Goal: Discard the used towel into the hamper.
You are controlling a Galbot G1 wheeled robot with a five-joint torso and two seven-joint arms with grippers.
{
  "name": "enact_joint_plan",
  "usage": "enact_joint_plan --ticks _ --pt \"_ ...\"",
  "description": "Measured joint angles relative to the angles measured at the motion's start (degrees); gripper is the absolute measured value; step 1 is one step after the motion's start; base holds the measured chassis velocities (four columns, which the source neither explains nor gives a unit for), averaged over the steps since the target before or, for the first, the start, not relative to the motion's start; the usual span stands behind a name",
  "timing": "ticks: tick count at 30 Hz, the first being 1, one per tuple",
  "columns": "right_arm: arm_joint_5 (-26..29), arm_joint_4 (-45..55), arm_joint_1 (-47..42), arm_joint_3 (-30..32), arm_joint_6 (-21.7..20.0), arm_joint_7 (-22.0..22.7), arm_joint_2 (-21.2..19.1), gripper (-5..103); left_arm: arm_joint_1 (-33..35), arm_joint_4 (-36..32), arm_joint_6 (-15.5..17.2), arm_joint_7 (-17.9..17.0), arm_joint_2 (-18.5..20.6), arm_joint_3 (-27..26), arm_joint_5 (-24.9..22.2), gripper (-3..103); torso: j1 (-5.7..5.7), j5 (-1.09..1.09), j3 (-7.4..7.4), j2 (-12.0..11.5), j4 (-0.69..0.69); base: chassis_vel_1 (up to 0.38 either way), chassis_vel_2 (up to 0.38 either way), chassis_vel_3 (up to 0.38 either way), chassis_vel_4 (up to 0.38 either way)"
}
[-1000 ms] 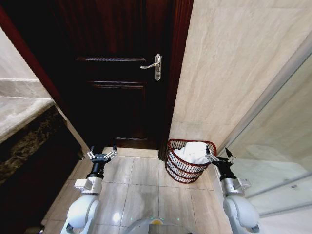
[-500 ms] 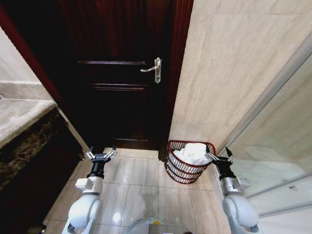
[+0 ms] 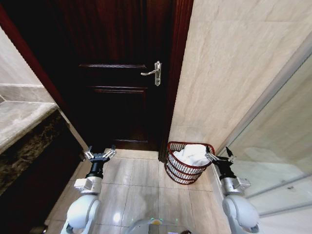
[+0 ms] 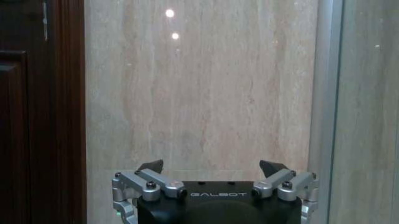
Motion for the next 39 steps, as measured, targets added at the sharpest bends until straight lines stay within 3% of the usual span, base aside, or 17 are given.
enact_joint_plan --ticks 39 --pt "-0.69 0.40 0.16 -0.46 0.00 -0.17 0.55 100 -0.04 -0.21 -0.53 0.24 0.24 -0.27 -0.15 100 3.95 0.00 5.49 9.44 0.00 0.000 0.000 0.000 0.000"
